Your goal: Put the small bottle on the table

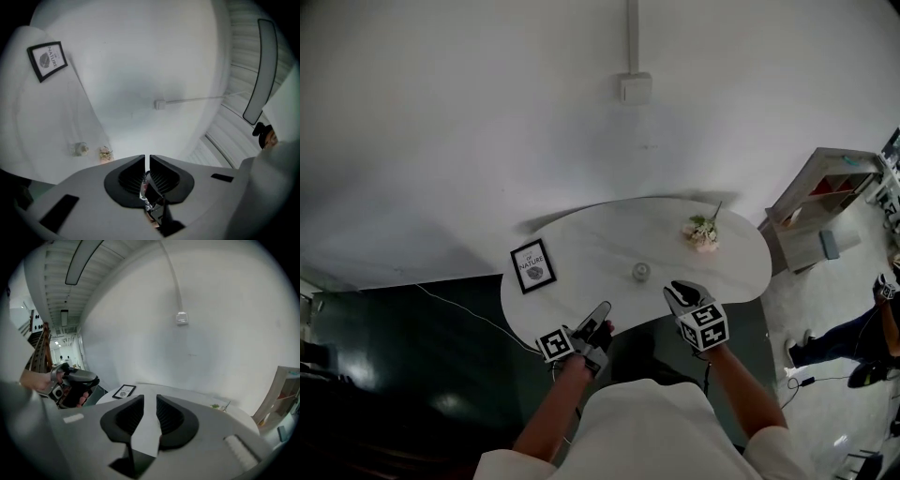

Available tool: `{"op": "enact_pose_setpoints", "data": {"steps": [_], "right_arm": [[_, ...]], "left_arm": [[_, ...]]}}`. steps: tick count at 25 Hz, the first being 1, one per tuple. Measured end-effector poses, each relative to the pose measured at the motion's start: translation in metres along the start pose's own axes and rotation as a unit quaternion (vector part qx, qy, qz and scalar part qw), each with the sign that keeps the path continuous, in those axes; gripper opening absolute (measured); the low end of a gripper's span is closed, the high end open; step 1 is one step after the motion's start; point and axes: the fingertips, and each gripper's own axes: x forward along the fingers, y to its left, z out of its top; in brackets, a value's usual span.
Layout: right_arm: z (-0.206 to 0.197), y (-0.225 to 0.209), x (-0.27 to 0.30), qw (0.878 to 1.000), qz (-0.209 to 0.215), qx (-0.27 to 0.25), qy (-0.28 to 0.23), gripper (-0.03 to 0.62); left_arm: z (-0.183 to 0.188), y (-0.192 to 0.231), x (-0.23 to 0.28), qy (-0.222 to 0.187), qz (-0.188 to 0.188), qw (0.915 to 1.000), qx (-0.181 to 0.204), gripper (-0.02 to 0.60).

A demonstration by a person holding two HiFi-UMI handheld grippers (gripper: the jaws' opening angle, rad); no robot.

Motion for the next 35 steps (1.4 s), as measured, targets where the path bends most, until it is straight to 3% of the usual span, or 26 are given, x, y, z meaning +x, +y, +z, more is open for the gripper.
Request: {"op": "enact_pose_setpoints", "data": {"steps": [7, 13, 18, 24, 31, 35], "right_arm": [[0.017, 0.010, -0.049, 0.999, -0.002, -0.008, -0.039, 0.055], [0.033, 0.007, -0.079, 0.997, 0.013, -0.026, -0.071, 0.029], [0.042, -0.009, -0.094, 0.996, 0.021, -0.025, -0.086, 0.011], [0.048, -0.028, -0.109, 0.994, 0.039, -0.042, -0.094, 0.011], [0.046, -0.040, -0.121, 0.992, 0.045, -0.046, -0.104, 0.011], [0.043, -0.043, -0.124, 0.992, 0.051, -0.050, -0.108, 0.011]], "left_arm": [[-0.012, -0.024, -0.001, 0.006, 0.005, 0.9958, 0.091, 0.012], [-0.023, -0.040, -0.001, 0.009, 0.023, 0.9859, 0.165, 0.006], [-0.027, -0.057, 0.005, 0.002, 0.051, 0.9694, 0.240, 0.006], [-0.038, -0.078, 0.011, -0.010, 0.081, 0.9404, 0.330, 0.006], [-0.048, -0.089, 0.008, -0.026, 0.108, 0.9132, 0.392, 0.006], [-0.051, -0.090, 0.006, -0.031, 0.114, 0.9079, 0.402, 0.006]]}}
